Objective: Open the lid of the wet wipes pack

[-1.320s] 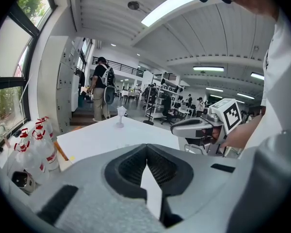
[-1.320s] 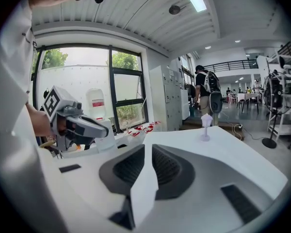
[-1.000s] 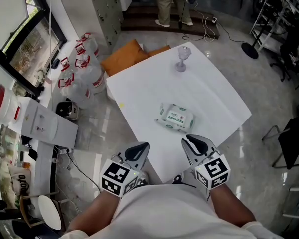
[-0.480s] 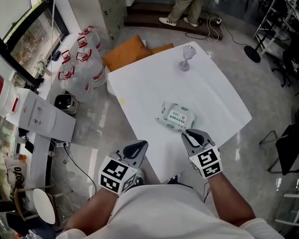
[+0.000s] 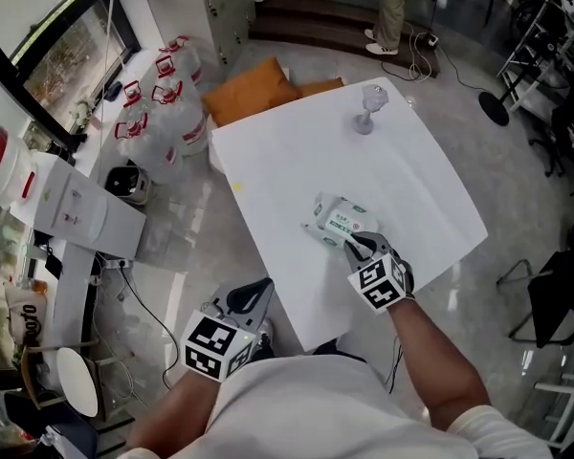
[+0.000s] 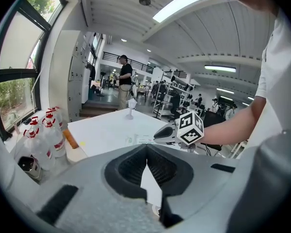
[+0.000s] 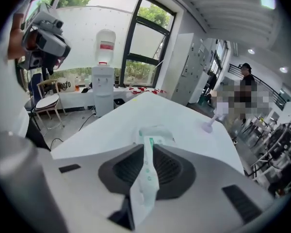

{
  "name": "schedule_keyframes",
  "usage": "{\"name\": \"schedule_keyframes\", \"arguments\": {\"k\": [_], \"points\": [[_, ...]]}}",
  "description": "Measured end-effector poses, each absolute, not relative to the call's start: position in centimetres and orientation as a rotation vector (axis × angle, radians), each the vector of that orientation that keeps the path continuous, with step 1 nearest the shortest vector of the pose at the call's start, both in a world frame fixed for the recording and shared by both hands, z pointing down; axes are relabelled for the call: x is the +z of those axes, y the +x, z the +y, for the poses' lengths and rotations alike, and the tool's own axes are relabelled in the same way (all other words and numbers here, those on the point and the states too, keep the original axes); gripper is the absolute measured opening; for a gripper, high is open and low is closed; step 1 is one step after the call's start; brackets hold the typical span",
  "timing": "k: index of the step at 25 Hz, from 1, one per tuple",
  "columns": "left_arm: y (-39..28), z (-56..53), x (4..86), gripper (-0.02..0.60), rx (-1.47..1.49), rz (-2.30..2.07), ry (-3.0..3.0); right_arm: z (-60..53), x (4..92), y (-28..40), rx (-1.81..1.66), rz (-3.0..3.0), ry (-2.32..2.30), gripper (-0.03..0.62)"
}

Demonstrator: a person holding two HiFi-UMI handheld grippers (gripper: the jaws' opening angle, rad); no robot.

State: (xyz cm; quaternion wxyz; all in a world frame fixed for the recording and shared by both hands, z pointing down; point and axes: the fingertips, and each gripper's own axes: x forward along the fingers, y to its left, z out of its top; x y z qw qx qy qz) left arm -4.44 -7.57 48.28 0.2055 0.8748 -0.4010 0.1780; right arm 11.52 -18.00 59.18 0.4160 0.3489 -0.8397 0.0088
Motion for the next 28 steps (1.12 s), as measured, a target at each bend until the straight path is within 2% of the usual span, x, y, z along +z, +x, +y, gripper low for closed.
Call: {"name": "schedule_keyframes", "arguments": {"k": [14, 21, 28], "points": [[-6.4, -7.8, 49.2, 0.009, 0.494, -1.204, 2.36, -19.8, 63.8, 10.3, -0.058, -2.019, 0.695, 0.071], [-7.1, -8.0, 49.3, 0.008, 0.499, -1.22, 2.341, -20.7, 64.6, 10.1, -0.102, -1.974, 0.663, 0.094], [-7.1, -8.1, 49.7, 0.008, 0.501, -1.217, 2.329, -21.6, 65.4, 10.1, -0.136, -1.941, 0.633, 0.149]]}}
